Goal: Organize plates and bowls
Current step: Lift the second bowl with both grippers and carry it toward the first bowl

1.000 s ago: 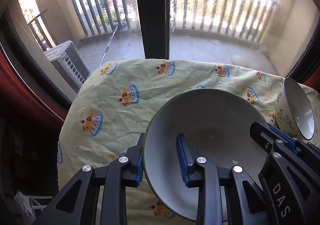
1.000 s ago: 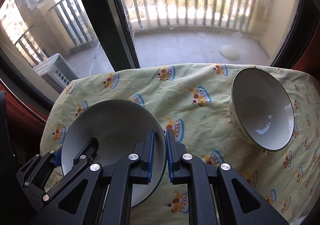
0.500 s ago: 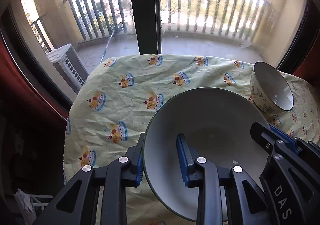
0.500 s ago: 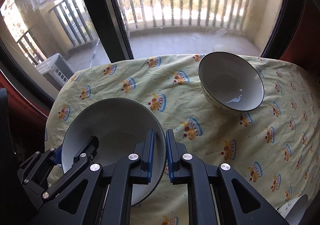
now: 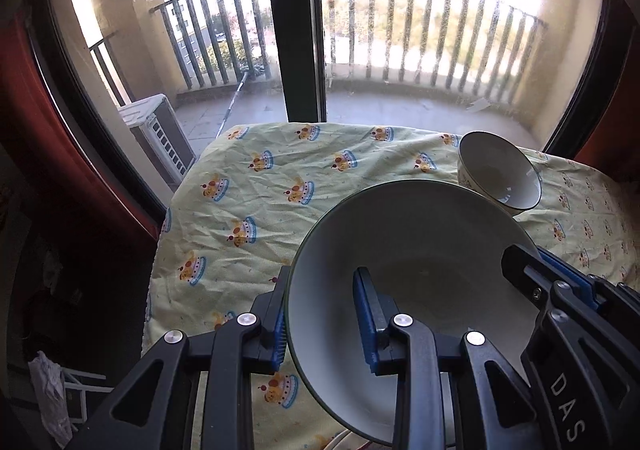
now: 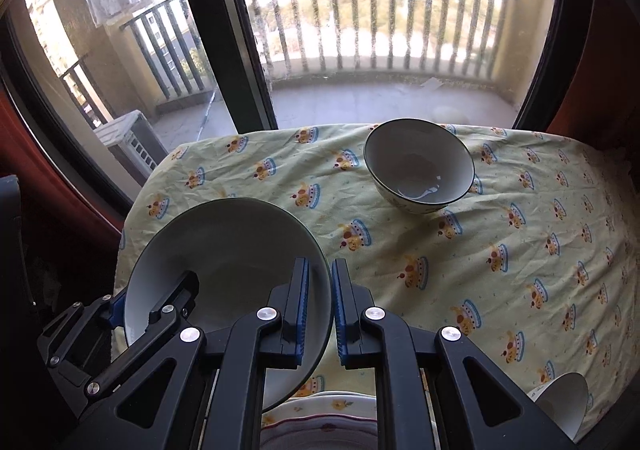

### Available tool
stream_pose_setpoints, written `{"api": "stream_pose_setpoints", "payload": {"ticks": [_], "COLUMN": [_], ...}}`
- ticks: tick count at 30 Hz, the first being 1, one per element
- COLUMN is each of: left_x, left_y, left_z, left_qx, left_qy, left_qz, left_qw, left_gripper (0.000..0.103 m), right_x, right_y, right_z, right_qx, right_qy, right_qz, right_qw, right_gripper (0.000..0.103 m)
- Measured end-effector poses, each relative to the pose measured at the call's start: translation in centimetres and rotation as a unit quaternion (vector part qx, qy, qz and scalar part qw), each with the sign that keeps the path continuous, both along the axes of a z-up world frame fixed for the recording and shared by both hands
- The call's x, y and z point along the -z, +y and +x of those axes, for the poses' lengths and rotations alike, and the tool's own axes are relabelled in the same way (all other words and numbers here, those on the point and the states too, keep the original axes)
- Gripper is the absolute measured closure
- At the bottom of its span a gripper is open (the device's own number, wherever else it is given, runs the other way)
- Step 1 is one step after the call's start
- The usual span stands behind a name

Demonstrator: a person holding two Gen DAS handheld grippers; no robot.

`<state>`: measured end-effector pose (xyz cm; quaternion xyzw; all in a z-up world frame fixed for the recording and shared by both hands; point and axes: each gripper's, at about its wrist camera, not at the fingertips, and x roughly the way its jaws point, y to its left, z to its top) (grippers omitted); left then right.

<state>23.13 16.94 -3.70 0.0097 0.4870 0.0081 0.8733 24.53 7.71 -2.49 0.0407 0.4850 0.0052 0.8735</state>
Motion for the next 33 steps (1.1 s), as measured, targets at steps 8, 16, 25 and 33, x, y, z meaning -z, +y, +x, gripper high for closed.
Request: {"api": "stream_pose_setpoints", "payload": {"ticks": [8,16,25,33], "left_x": [-1.9,-3.1,-3.2,-2.2], "left_y": [-3.6,-7.7,-13.3,-18.1], "left_z": [-3.0,-5.5,-8.2,-10.7], "left_qx": [-0.017,-0.019,-0.004,0.019], "left_qy": [-0.013,-0.027,-0.032,-0.022], "left_qz": [-0.002,-0.007,-0.016,-0.023], "left_qw": [0.9998,0.9994,0.9994,0.9993], "left_gripper": [0.075,0.075,0.075,0.075], "right_x": [-2.1,-3.8,-4.4,-3.8], "right_y": [-3.8,-8.5,-14.4,-19.8], "right_z": [-2.8,-5.3,-8.2,-11.3], "right_qx": [-0.024,-0.03,-0.02,0.0], "right_qy": [-0.011,-0.025,-0.031,-0.025], "right_qz": [0.007,0.009,0.006,0.005], "right_qw": [1.0,0.999,0.999,1.0], "right_gripper": [0.088,0.088,0.088,0.088]}}
